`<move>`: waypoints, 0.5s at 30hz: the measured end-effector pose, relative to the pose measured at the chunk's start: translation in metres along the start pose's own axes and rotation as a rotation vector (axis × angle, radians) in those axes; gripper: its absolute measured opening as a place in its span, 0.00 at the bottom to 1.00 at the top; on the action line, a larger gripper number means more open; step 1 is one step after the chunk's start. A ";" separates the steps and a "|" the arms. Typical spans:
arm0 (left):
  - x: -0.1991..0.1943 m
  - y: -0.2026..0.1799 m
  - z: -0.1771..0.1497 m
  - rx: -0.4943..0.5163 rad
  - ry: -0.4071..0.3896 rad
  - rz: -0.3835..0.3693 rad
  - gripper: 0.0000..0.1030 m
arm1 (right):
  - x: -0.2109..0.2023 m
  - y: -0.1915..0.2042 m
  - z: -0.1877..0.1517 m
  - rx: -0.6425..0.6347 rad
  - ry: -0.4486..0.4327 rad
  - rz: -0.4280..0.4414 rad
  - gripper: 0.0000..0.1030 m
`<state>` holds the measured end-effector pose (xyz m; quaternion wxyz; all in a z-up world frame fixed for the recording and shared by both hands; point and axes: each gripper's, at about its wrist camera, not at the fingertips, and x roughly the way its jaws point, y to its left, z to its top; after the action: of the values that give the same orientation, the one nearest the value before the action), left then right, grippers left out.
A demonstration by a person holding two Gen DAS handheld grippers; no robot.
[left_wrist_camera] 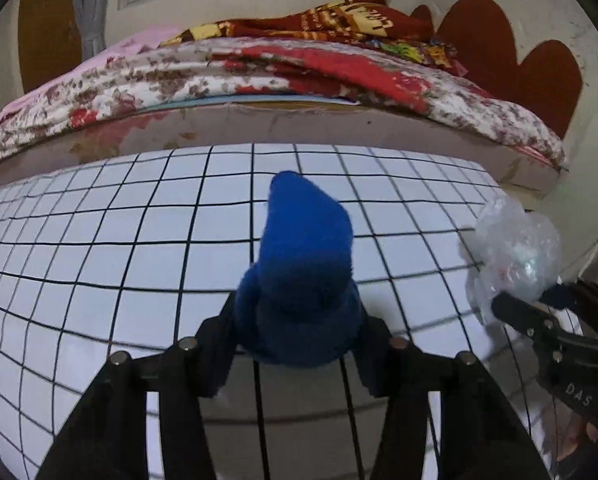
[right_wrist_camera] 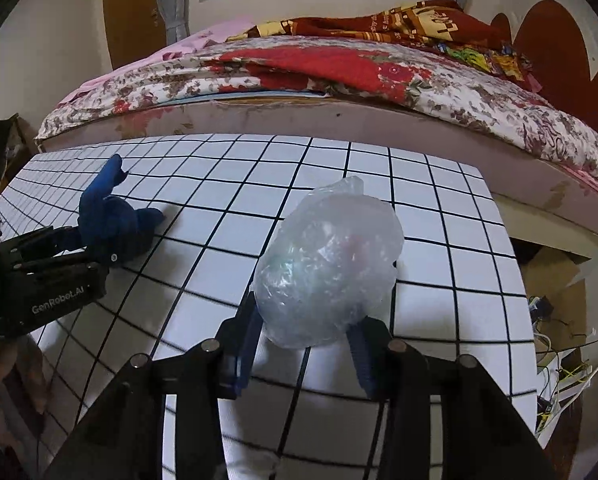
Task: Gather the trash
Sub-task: 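Grasp the blue knit hat with the left gripper while the right gripper grasps the clear plastic bag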
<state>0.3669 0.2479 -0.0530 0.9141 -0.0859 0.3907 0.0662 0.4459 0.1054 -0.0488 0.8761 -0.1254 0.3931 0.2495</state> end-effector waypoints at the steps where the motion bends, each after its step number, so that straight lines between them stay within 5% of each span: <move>1: -0.006 -0.004 -0.004 0.018 -0.008 0.003 0.50 | -0.003 0.001 -0.002 -0.003 -0.005 -0.001 0.41; 15: -0.096 -0.041 -0.062 0.105 -0.073 -0.033 0.50 | -0.100 0.021 -0.057 -0.004 -0.092 -0.014 0.41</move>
<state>0.2658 0.1896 -0.0213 0.9320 -0.0417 0.3584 0.0337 0.3423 0.0652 -0.0120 0.8947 -0.1183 0.3512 0.2495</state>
